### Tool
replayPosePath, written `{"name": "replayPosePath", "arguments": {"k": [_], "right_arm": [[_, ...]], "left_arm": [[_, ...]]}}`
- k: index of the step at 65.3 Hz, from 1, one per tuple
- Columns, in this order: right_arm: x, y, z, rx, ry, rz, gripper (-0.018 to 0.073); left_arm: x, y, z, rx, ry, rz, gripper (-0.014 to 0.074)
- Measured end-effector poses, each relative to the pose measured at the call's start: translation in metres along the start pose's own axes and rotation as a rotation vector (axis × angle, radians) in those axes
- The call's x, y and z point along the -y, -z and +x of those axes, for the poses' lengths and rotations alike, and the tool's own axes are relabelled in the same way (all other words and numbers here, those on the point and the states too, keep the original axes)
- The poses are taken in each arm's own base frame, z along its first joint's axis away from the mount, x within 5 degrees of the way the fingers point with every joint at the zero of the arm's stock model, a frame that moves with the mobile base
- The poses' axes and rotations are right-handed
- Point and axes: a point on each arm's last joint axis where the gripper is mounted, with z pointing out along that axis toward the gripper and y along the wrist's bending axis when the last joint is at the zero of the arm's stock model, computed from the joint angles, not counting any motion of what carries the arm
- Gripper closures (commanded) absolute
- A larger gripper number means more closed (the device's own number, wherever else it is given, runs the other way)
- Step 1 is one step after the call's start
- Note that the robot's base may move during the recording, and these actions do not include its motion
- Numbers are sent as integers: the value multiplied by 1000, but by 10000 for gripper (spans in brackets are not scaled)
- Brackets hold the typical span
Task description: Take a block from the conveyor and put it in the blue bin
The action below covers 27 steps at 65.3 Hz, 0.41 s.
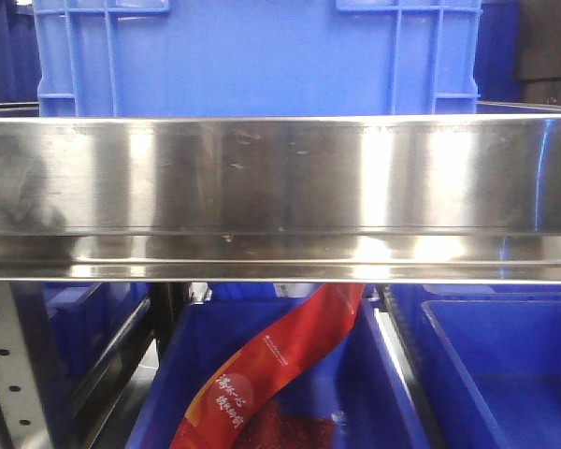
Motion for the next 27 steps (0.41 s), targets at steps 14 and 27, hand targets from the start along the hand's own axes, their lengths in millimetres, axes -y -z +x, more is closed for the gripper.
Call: {"name": "replayPosePath", "arguments": {"k": [14,27], "right_arm": [[0,0,0,0,0,0,720],[0,0,0,0,0,0,720]], "left_arm": [[0,0,0,0,1,0,707],[0,0,0,0,1,0,707]]}}
